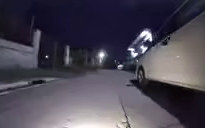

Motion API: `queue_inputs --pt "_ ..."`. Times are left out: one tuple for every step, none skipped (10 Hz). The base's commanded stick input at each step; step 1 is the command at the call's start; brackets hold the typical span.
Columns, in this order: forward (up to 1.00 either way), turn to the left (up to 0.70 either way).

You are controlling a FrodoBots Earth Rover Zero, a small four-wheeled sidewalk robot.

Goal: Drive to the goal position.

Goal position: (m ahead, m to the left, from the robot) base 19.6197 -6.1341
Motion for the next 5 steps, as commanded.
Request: queue_inputs --pt "0.50 -0.10" --pt "0.50 -0.38" --pt "0.50 -0.50" --pt "0.50 -0.50" --pt "0.50 -0.50"
